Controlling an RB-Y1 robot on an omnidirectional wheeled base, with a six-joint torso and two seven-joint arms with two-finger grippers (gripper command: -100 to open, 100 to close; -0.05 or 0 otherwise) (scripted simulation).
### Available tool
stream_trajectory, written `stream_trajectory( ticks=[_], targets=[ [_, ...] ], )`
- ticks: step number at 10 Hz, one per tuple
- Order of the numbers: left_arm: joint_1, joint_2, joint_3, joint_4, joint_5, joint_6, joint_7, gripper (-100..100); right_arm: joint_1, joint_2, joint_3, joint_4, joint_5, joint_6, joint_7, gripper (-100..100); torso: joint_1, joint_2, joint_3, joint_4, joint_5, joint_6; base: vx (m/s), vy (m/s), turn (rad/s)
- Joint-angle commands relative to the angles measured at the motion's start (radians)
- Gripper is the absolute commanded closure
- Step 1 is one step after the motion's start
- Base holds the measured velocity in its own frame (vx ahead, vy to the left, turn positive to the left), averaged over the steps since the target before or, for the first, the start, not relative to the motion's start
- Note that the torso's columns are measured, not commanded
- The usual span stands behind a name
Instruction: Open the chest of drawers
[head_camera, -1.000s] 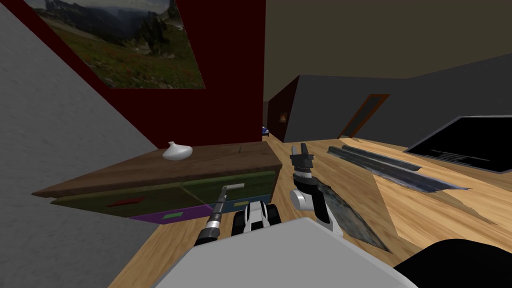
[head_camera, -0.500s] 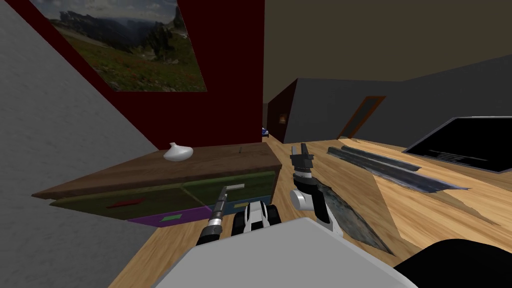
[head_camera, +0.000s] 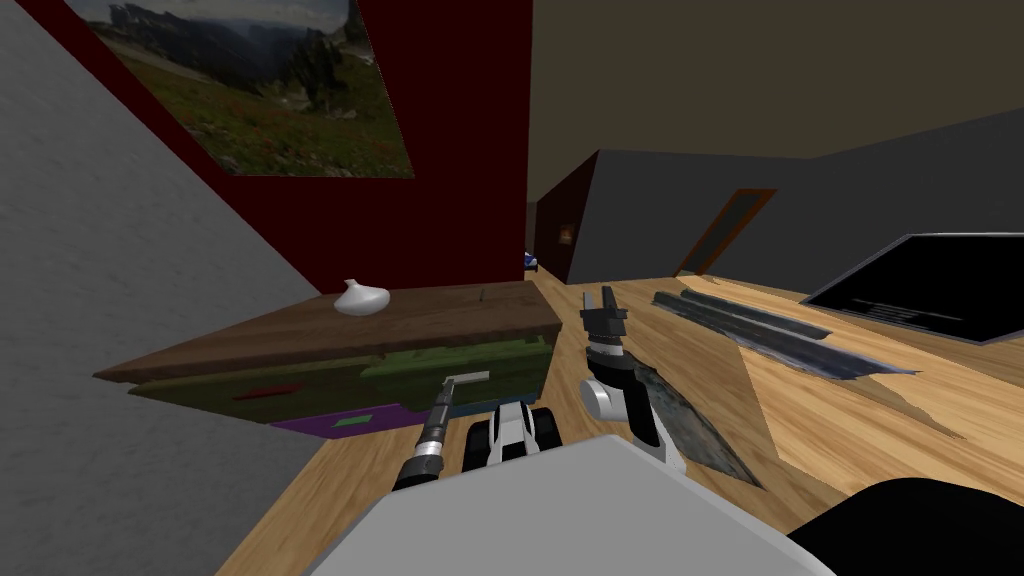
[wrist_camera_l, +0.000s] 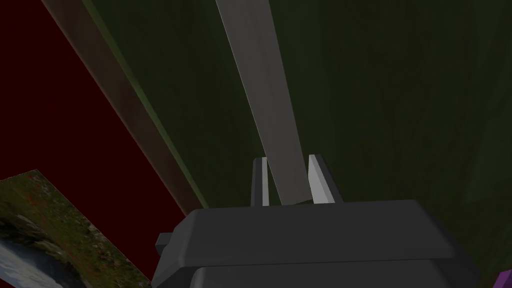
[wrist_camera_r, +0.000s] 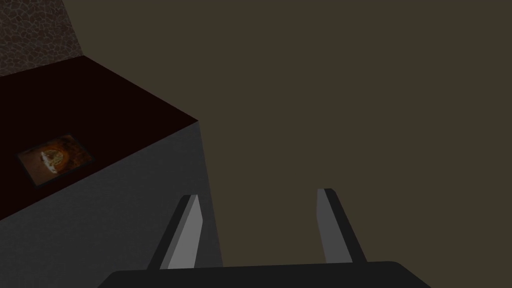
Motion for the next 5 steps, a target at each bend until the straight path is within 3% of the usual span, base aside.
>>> stream_trajectory(
  ticks=[1, 5],
  targets=[
    [0.009, 0.004, -0.003, -0.004, -0.001, 0.000, 0.002, 100, 0.000, 0.000, 0.000, 0.000, 0.000, 0.000, 0.000, 0, 0.000, -0.003, -0.003, 0.000, -0.001, -0.001, -0.096, 0.001, -0.003],
    [0.037, 0.013, -0.012, -0.023, -0.006, -0.021, 0.005, 100, 0.000, 0.000, 0.000, 0.000, 0.000, 0.000, 0.000, 0, -0.002, -0.005, -0.003, -0.002, 0.000, 0.001, -0.159, -0.004, 0.028]
  ],
)
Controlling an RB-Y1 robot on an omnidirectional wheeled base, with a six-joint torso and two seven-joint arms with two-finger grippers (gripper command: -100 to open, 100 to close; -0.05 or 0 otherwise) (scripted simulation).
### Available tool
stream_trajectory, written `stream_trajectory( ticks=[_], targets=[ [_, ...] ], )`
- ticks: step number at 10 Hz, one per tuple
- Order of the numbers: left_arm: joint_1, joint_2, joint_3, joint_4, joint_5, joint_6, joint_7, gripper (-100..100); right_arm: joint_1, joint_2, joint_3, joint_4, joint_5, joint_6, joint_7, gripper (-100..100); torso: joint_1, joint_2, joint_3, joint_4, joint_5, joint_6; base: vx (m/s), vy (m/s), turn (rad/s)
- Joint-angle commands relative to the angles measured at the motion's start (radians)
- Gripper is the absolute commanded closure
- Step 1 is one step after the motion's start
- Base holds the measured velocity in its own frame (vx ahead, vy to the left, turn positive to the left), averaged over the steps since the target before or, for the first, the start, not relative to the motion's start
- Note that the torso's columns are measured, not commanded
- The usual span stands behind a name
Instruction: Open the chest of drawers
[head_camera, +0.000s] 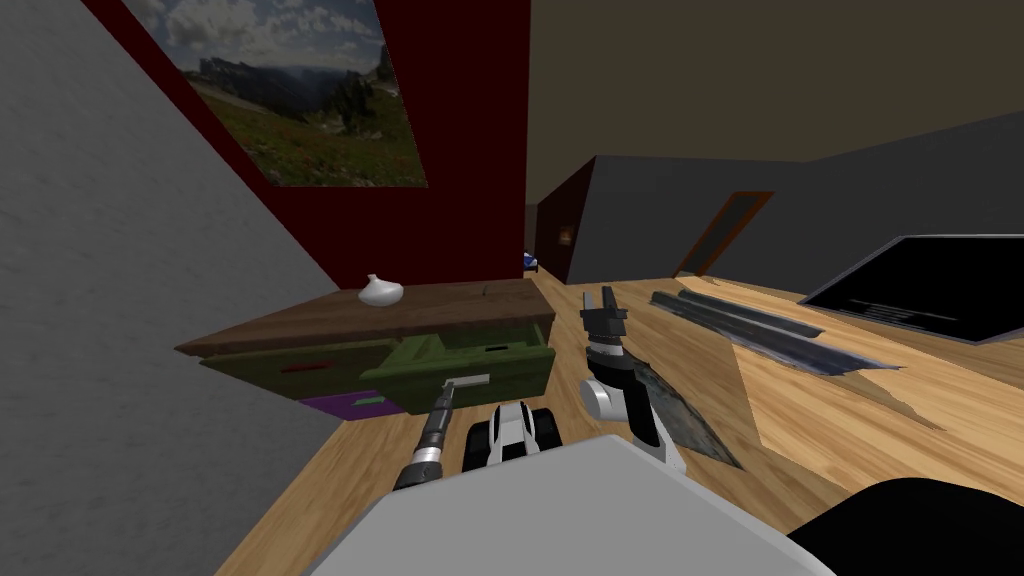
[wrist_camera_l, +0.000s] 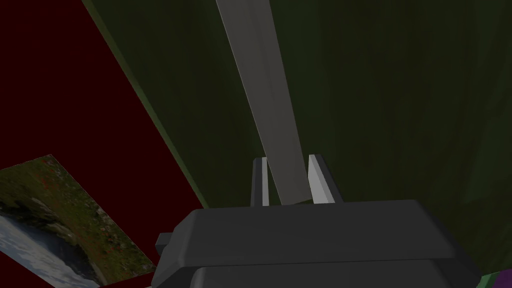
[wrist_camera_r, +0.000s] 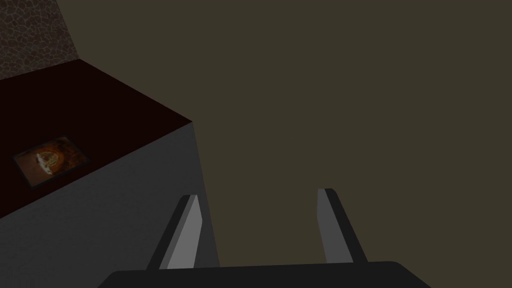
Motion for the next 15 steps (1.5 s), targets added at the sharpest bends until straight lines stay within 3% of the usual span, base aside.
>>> stream_trajectory(
  ticks=[1, 2, 3, 4, 12, 13, 14, 15],
  targets=[
    [0.014, 0.007, -0.005, -0.019, -0.003, -0.018, 0.002, 100, 0.000, 0.000, 0.000, 0.000, 0.000, 0.000, 0.000, 0, 0.000, 0.001, 0.000, 0.001, -0.001, 0.000, -0.200, 0.011, 0.021],
    [0.014, 0.007, -0.004, -0.010, -0.002, -0.007, 0.003, 100, 0.000, 0.000, 0.000, 0.000, 0.000, 0.000, 0.000, 0, 0.000, 0.003, 0.001, 0.002, -0.002, -0.001, -0.091, 0.006, 0.000],
    [0.058, 0.016, -0.014, -0.057, -0.008, 0.006, 0.013, -100, 0.000, 0.000, 0.000, 0.000, 0.000, 0.000, 0.000, 0, 0.000, -0.003, -0.002, 0.001, -0.001, -0.001, 0.000, 0.003, -0.033],
    [0.058, 0.016, -0.014, -0.060, -0.008, 0.006, 0.013, -100, 0.000, 0.000, 0.000, 0.000, 0.000, 0.000, 0.000, 0, 0.001, -0.009, -0.005, -0.002, 0.000, 0.000, 0.021, 0.003, -0.015],
    [0.224, 0.051, -0.049, -0.271, -0.031, 0.054, 0.054, -100, 0.000, 0.000, 0.000, 0.000, 0.000, 0.000, 0.000, 0, 0.003, -0.004, -0.001, -0.002, 0.002, 0.000, 0.029, 0.003, -0.021],
    [0.213, 0.048, -0.046, -0.251, -0.029, 0.046, 0.049, -100, 0.000, 0.000, 0.000, 0.000, 0.000, 0.000, 0.000, 0, 0.003, -0.004, -0.002, -0.002, 0.002, 0.000, 0.012, 0.002, -0.004],
    [0.216, 0.048, -0.046, -0.254, -0.029, 0.046, 0.050, 0, 0.000, 0.000, 0.000, 0.000, 0.000, 0.000, 0.000, 0, 0.003, -0.004, -0.002, -0.002, 0.002, 0.000, 0.000, 0.000, 0.000],
    [0.215, 0.048, -0.046, -0.254, -0.029, 0.046, 0.050, 0, 0.000, 0.000, 0.000, 0.000, 0.000, 0.000, 0.000, 0, 0.003, -0.004, -0.001, -0.002, 0.002, 0.000, 0.000, 0.000, 0.000]
  ],
)
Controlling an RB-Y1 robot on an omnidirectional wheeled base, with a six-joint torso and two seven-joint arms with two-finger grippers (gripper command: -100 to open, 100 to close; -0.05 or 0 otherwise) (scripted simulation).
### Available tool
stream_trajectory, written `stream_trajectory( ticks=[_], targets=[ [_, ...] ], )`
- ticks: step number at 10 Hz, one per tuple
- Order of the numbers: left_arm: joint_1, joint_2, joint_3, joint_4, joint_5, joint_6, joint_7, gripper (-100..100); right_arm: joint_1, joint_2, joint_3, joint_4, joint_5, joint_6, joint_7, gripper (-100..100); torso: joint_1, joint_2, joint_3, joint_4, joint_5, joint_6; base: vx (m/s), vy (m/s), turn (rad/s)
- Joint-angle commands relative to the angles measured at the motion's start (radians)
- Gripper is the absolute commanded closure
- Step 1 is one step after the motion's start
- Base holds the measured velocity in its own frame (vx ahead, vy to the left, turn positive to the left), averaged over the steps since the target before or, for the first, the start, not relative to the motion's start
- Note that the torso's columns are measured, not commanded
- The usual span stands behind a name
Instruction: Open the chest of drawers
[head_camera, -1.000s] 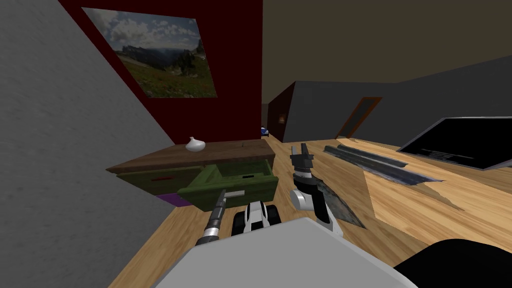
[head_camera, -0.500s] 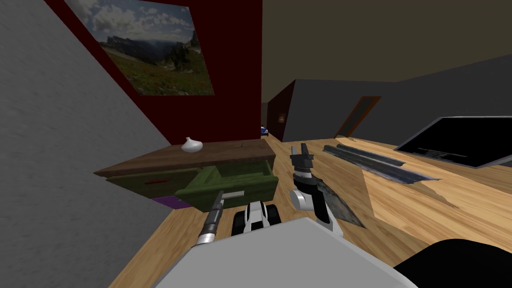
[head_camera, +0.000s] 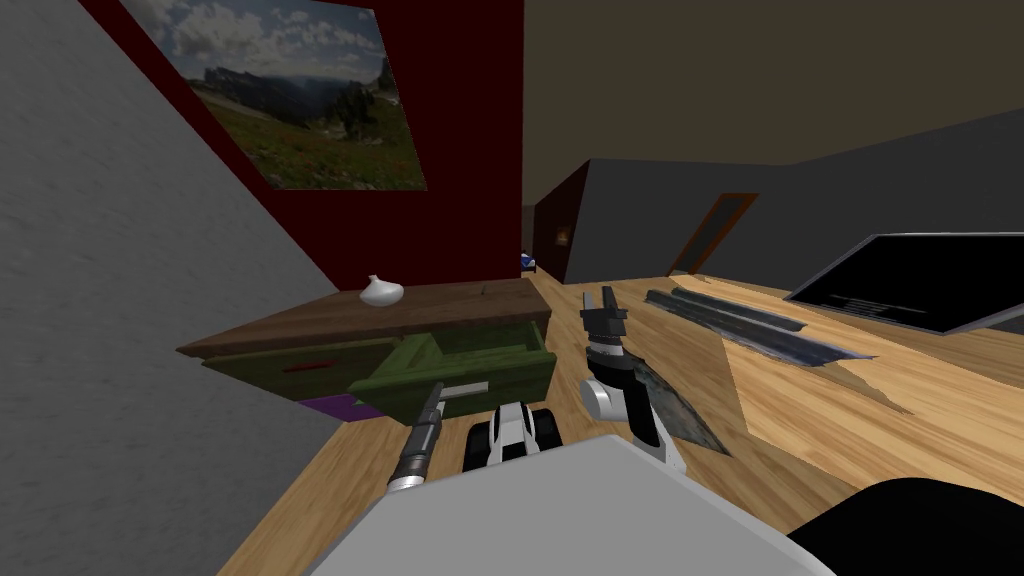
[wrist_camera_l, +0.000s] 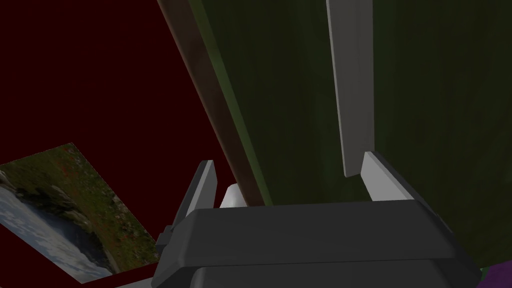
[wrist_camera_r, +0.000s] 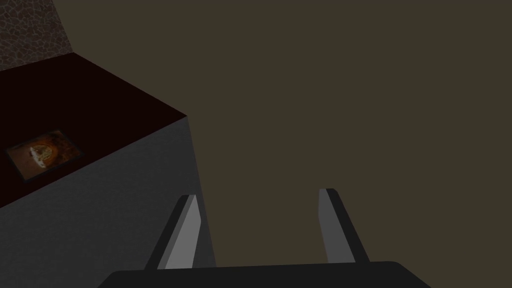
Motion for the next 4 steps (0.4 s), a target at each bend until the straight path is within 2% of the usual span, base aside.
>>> stream_trajectory(
  ticks=[1, 4],
  targets=[
    [0.000, 0.000, 0.000, 0.000, 0.000, 0.000, 0.000, 0, 0.000, 0.000, 0.000, 0.000, 0.000, 0.000, 0.000, 0, 0.000, 0.000, 0.000, 0.000, 0.000, 0.000, 0.000, 0.000, 0.000],
    [0.000, 0.000, 0.000, 0.000, 0.000, 0.000, 0.000, 0, 0.000, 0.000, 0.000, 0.000, 0.000, 0.000, 0.000, 0, 0.000, -0.001, 0.000, 0.000, 0.000, 0.000, 0.000, 0.000, 0.000]
  ],
)
